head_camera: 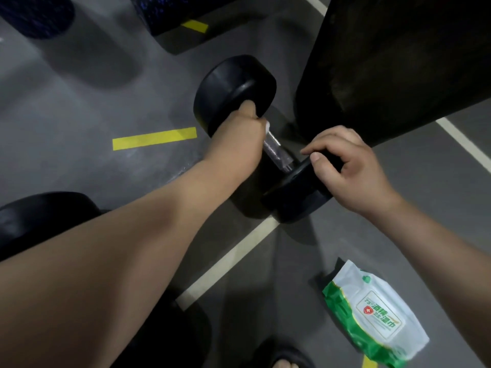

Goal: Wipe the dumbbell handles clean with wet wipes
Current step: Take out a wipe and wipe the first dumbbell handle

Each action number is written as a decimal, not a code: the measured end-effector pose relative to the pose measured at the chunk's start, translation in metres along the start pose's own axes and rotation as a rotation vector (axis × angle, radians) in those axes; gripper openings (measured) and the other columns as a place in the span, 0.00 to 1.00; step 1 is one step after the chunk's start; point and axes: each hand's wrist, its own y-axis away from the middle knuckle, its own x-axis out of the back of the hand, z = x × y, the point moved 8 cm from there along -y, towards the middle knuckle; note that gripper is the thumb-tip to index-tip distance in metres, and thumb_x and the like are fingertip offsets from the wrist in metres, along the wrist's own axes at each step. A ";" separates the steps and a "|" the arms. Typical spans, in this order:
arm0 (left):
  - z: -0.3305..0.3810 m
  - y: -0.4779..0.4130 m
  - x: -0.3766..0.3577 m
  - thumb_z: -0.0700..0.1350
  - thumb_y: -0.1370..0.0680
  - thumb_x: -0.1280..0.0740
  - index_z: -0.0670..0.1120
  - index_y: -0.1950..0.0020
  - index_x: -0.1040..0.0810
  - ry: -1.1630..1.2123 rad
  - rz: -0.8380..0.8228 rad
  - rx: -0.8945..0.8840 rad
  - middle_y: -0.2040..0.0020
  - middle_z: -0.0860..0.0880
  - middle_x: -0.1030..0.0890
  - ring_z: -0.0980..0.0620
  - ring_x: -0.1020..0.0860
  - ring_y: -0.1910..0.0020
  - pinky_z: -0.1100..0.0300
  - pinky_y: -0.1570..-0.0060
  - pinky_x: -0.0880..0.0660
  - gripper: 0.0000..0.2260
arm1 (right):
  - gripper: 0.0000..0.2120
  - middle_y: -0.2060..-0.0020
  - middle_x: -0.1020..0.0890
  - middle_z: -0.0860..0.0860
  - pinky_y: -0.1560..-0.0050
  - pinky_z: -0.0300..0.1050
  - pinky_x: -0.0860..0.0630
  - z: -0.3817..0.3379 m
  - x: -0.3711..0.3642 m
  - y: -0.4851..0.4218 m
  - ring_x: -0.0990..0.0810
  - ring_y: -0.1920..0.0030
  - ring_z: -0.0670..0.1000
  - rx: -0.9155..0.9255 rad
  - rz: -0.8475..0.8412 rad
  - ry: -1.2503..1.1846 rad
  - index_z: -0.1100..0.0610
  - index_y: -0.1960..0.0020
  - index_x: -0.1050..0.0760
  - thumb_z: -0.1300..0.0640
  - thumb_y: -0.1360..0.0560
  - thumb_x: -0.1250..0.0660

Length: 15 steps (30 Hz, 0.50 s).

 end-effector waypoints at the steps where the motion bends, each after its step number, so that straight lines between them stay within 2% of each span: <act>1: 0.009 0.002 -0.004 0.38 0.20 0.39 0.44 0.44 0.23 -0.035 -0.051 -0.065 0.44 0.42 0.25 0.42 0.25 0.50 0.56 0.58 0.35 0.08 | 0.09 0.48 0.23 0.49 0.41 0.41 0.27 0.000 0.002 0.000 0.23 0.45 0.47 -0.012 0.000 -0.008 0.55 0.46 0.18 0.56 0.22 0.34; 4: 0.041 0.022 -0.011 0.35 0.22 0.35 0.41 0.51 0.20 0.031 -0.146 -0.403 0.47 0.41 0.26 0.41 0.27 0.54 0.52 0.59 0.30 0.05 | 0.10 0.45 0.25 0.49 0.40 0.36 0.29 -0.002 0.006 0.003 0.24 0.43 0.45 -0.026 0.018 0.006 0.55 0.43 0.19 0.56 0.22 0.34; 5: 0.045 0.026 -0.008 0.36 0.21 0.35 0.40 0.52 0.20 0.015 -0.153 -0.465 0.48 0.41 0.27 0.41 0.27 0.54 0.51 0.59 0.29 0.04 | 0.09 0.46 0.25 0.49 0.41 0.36 0.29 -0.004 0.005 0.004 0.24 0.43 0.45 -0.025 0.025 0.011 0.55 0.44 0.19 0.56 0.22 0.34; 7: 0.032 0.013 -0.004 0.37 0.20 0.37 0.41 0.47 0.21 -0.058 -0.138 -0.336 0.42 0.42 0.28 0.42 0.27 0.47 0.52 0.57 0.31 0.06 | 0.09 0.46 0.25 0.48 0.42 0.36 0.28 -0.005 0.003 0.006 0.23 0.44 0.44 -0.037 0.046 0.015 0.54 0.46 0.18 0.55 0.21 0.35; 9: 0.012 -0.001 0.005 0.37 0.20 0.37 0.39 0.42 0.22 -0.186 -0.090 -0.119 0.37 0.41 0.31 0.41 0.28 0.41 0.53 0.59 0.33 0.08 | 0.09 0.47 0.24 0.47 0.43 0.37 0.28 -0.005 0.002 0.009 0.23 0.44 0.44 -0.048 0.070 0.030 0.53 0.46 0.18 0.55 0.20 0.36; 10: 0.011 -0.003 0.006 0.35 0.21 0.38 0.37 0.41 0.23 -0.239 -0.069 -0.093 0.36 0.40 0.31 0.40 0.28 0.40 0.53 0.60 0.31 0.10 | 0.09 0.47 0.24 0.47 0.43 0.38 0.27 -0.006 0.002 0.010 0.23 0.44 0.44 -0.044 0.085 0.041 0.54 0.46 0.18 0.55 0.20 0.36; 11: 0.014 -0.002 0.005 0.34 0.22 0.38 0.35 0.41 0.23 -0.276 -0.059 -0.109 0.35 0.39 0.31 0.39 0.28 0.40 0.53 0.60 0.28 0.11 | 0.09 0.47 0.23 0.48 0.43 0.40 0.27 -0.007 0.003 0.011 0.23 0.44 0.45 -0.037 0.101 0.048 0.54 0.46 0.18 0.56 0.20 0.36; 13: 0.029 0.005 -0.001 0.34 0.24 0.39 0.36 0.42 0.22 -0.306 -0.036 -0.260 0.37 0.38 0.29 0.38 0.27 0.42 0.50 0.53 0.22 0.12 | 0.09 0.47 0.22 0.49 0.43 0.43 0.26 -0.007 0.004 0.012 0.22 0.44 0.48 -0.030 0.131 0.044 0.56 0.46 0.17 0.58 0.20 0.36; 15: 0.041 0.015 -0.007 0.35 0.25 0.37 0.39 0.46 0.19 -0.275 -0.014 -0.401 0.42 0.40 0.25 0.40 0.24 0.47 0.52 0.51 0.23 0.11 | 0.08 0.48 0.22 0.50 0.43 0.42 0.26 -0.005 0.006 0.011 0.22 0.45 0.47 -0.040 0.152 0.020 0.57 0.48 0.17 0.61 0.20 0.35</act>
